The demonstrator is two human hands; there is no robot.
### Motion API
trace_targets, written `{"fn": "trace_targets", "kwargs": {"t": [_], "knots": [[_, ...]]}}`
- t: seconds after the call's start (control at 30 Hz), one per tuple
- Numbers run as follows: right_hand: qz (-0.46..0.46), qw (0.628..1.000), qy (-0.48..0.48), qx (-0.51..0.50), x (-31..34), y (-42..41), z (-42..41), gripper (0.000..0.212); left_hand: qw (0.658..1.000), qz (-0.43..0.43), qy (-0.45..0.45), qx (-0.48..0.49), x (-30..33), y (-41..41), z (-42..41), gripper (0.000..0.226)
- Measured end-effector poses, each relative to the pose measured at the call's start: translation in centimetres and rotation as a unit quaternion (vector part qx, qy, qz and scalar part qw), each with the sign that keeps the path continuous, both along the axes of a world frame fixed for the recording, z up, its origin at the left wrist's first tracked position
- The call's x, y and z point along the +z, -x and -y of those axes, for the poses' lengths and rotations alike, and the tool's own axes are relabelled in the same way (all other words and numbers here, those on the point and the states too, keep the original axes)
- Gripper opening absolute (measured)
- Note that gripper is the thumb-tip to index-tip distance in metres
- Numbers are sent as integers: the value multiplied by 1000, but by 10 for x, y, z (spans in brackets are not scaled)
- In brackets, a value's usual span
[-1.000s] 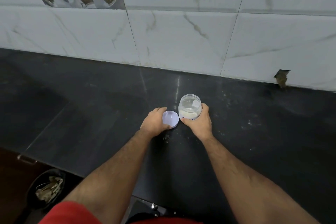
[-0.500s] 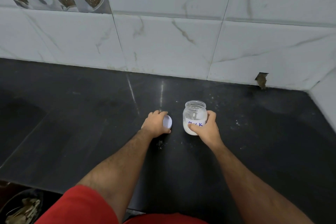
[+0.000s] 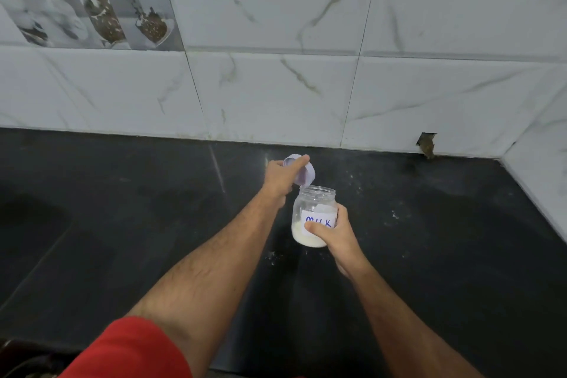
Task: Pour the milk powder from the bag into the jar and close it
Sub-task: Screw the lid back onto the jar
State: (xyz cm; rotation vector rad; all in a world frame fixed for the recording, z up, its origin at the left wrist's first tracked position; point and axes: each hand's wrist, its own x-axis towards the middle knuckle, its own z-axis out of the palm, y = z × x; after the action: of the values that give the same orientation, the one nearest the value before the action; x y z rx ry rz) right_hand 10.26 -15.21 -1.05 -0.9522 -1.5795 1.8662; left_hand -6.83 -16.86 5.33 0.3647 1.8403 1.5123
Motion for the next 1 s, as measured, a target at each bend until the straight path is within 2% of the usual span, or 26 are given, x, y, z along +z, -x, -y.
{"fn": "trace_targets", "kwargs": {"t": [0.13, 0.27, 0.3, 0.37, 0.4, 0.57, 0.77, 0.87, 1.0], "knots": [[18, 1000, -18, -6, 7, 0, -7, 76, 998, -3, -10, -63, 4, -5, 3, 87], [29, 999, -18, 2, 16, -1, -16, 73, 988, -64, 27, -139, 10, -5, 8, 88], [32, 999, -20, 7, 18, -1, -18, 74, 983, -76, 41, -164, 11, -5, 8, 78], [31, 999, -34, 17, 23, 1, -20, 74, 971, -93, 41, -216, 14, -3, 9, 35], [29, 998, -43, 20, 25, 1, -21, 73, 967, -104, 29, -229, 15, -2, 9, 26], [39, 996, -56, 52, 33, 2, -24, 65, 960, -123, 24, -250, 26, -1, 13, 29], [71, 994, -68, 56, 39, 8, -18, 72, 953, -128, 37, -271, 27, -5, 11, 27], [106, 986, -125, 28, 44, 9, -13, 74, 957, -124, 48, -258, 26, -7, 9, 31], [183, 955, -232, -25, 52, 14, -3, 77, 964, -119, 54, -233, 27, -12, 7, 37]]}}
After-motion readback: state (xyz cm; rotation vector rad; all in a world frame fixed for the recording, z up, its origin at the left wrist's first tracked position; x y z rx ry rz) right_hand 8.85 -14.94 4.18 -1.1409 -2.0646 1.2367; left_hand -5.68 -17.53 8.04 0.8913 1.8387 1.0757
